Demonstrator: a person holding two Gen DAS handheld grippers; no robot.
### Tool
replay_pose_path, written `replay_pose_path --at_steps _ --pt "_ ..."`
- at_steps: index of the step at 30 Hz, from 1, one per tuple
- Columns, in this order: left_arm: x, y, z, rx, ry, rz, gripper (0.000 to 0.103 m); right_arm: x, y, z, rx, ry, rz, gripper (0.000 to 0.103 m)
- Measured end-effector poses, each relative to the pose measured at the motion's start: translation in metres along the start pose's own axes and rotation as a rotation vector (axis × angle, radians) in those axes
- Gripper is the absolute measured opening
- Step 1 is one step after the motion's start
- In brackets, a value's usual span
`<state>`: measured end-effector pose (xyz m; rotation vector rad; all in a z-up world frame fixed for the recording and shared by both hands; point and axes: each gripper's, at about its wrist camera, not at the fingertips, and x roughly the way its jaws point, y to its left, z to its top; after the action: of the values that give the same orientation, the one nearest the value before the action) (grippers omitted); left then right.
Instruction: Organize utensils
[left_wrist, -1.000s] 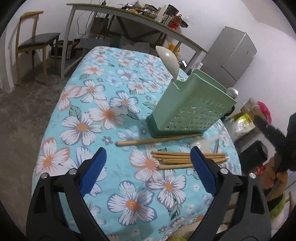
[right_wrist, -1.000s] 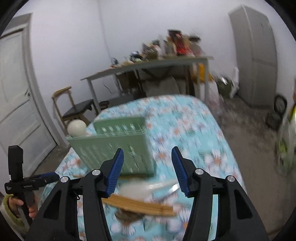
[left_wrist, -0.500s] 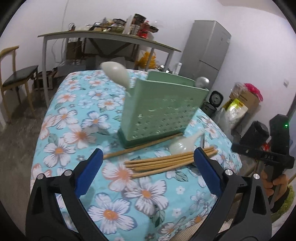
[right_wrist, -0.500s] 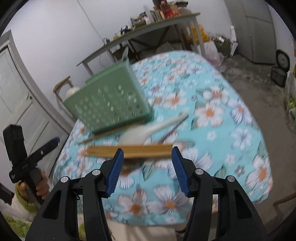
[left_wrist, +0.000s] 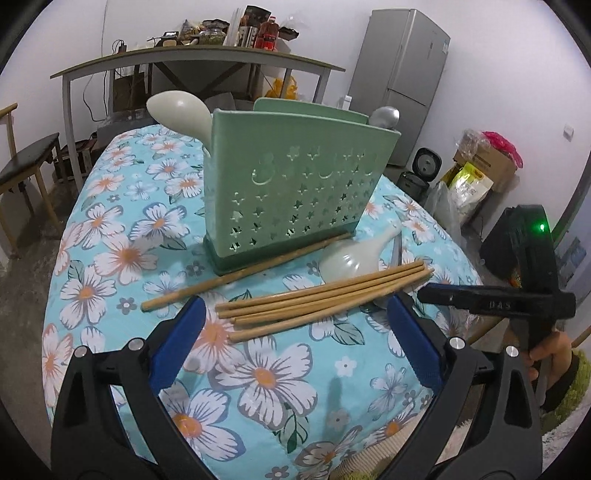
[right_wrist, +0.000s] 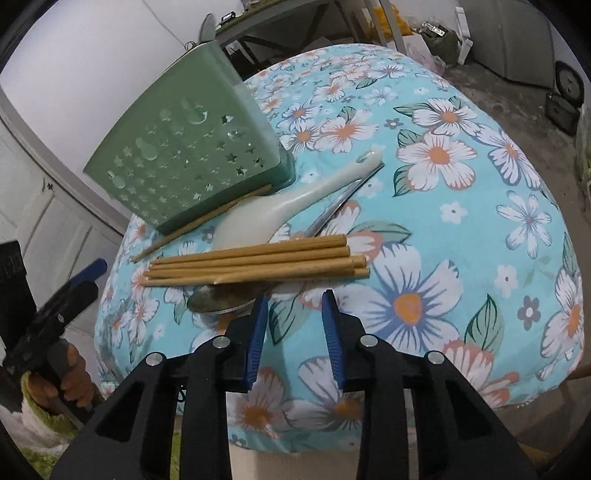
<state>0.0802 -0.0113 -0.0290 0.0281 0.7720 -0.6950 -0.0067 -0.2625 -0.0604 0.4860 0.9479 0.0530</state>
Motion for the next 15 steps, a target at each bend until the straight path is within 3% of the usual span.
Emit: replay_pose_path --at_steps 7,15 --pt "0.007 -0.007 0.003 0.024 0.009 -0.012 0.095 0.005 -0.002 0.014 0.001 -0.015 -0.005 0.029" --pt "0.012 -0.032 -0.001 0.101 0.027 -0.104 0.090 0.009 0.001 0.032 -0.003 -0.047 0.016 0.029"
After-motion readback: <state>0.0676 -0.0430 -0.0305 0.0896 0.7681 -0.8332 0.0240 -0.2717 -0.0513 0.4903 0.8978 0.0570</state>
